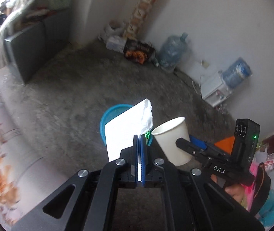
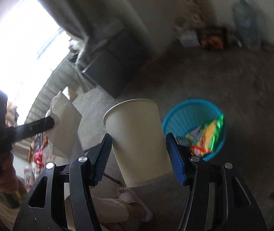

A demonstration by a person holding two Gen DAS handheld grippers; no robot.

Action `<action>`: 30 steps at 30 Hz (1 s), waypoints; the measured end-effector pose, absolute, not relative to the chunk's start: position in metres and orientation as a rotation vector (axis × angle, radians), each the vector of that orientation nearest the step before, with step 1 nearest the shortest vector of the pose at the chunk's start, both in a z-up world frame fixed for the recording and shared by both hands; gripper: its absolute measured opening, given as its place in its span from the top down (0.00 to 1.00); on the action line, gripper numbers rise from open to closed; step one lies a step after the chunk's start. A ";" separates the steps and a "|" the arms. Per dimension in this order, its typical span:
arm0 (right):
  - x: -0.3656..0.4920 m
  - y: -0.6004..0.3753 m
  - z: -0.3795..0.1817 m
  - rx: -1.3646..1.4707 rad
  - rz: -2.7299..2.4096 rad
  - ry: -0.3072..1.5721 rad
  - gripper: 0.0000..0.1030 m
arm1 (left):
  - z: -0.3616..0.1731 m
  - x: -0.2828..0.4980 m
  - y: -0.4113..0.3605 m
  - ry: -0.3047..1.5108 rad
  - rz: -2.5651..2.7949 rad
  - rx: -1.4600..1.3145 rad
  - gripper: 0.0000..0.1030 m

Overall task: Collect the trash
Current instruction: 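Carry the paper cup and tissue over the blue wastebasket with both tools, then swing both tools back toward the table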

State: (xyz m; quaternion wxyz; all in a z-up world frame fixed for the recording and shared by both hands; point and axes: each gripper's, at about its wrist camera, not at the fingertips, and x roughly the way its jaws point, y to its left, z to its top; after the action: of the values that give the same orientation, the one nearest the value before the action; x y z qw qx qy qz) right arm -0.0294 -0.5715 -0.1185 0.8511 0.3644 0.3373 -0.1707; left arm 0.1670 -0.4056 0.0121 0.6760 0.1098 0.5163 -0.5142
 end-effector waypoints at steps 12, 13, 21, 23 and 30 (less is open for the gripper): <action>-0.026 -0.658 -0.231 1.165 -0.466 0.632 0.30 | -0.082 0.164 -0.540 1.266 -1.184 0.367 0.82; -0.022 -0.665 -0.245 1.210 -0.458 0.615 0.28 | -0.091 0.166 -0.548 1.279 -1.167 0.392 0.62; -0.031 -0.663 -0.268 1.240 -0.528 0.652 0.27 | -0.093 0.174 -0.542 1.253 -1.143 0.353 0.52; -0.037 -0.658 -0.261 1.204 -0.541 0.652 0.27 | -0.081 0.172 -0.535 1.209 -1.146 0.372 0.52; -0.042 -0.643 -0.232 1.077 -0.554 0.664 0.27 | -0.033 0.171 -0.492 1.117 -1.145 0.343 0.45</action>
State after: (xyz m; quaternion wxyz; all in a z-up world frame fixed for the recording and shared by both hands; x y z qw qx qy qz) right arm -0.0415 -0.6432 -0.2315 0.7711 0.4965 0.3061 -0.2553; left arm 0.1711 -0.4917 -0.0332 0.6839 0.1528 0.4982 -0.5107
